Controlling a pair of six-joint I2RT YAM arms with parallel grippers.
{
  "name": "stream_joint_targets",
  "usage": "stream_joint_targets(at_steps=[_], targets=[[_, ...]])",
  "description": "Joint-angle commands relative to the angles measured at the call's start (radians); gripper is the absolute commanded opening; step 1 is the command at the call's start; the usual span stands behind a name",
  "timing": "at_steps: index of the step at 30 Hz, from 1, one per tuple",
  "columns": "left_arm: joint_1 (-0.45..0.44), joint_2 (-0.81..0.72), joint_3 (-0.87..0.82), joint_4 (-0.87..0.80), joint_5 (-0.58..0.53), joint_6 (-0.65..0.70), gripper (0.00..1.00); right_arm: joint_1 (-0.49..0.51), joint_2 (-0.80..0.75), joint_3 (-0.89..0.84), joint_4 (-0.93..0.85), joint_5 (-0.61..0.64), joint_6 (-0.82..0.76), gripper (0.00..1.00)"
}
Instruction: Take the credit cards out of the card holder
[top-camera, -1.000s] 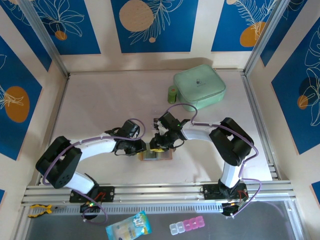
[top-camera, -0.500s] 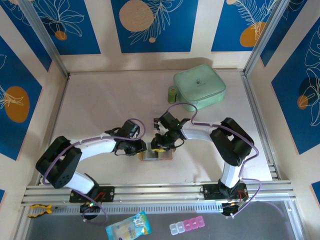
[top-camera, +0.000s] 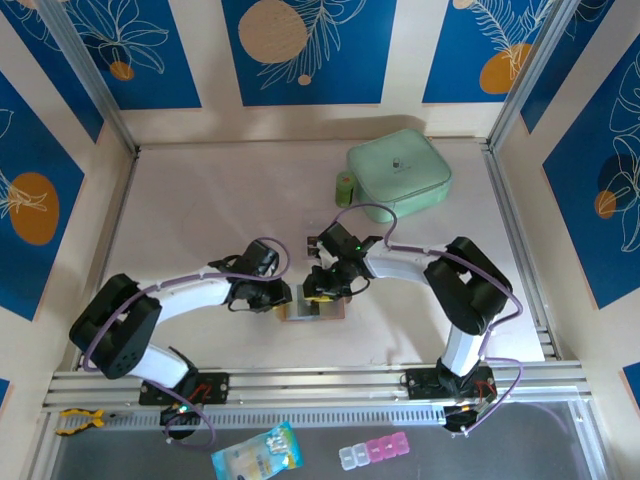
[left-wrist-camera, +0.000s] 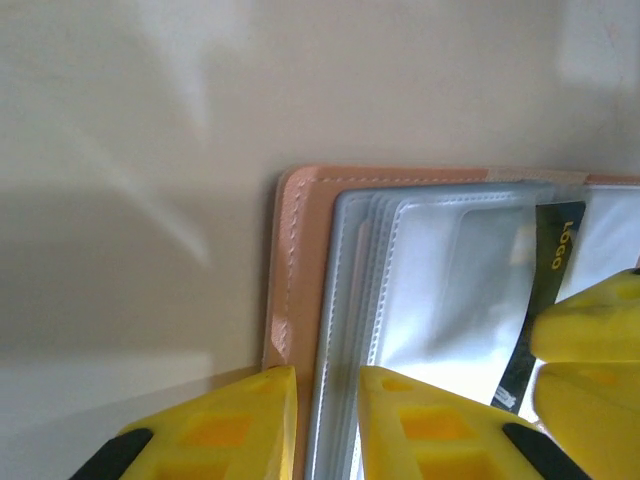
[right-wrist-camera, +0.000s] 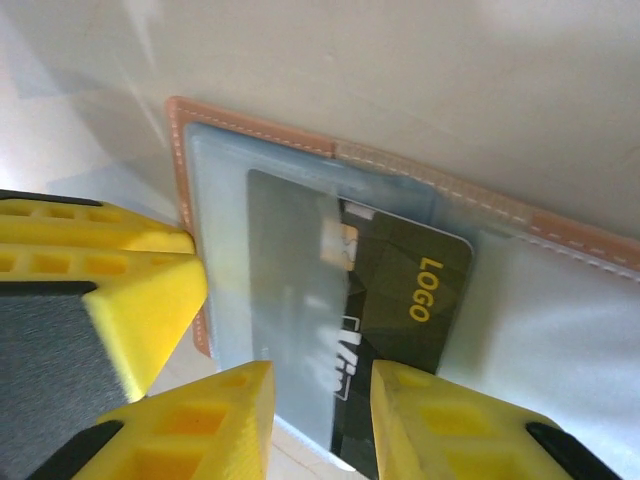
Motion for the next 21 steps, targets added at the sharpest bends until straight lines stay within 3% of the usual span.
stream_joint_targets(at_steps=[1, 12, 21], targets=[[0.0, -0.039, 0.038, -0.055, -0.018, 0.022, 0.22, -0.008, -0.055, -0.019, 0.022, -0.042, 0.011, 0.32], [-0.039, -0.002, 0.082, -0.029, 0.021, 0.024, 0.07, -0.045, -0.101, -0.072, 0.044, -0.051, 0.032, 0.32], [-0.059, 0.064, 0.069, 0.037, 0.055, 0.006, 0.03, -0.06, -0.083, -0.11, 0.079, -0.077, 0.045, 0.32]])
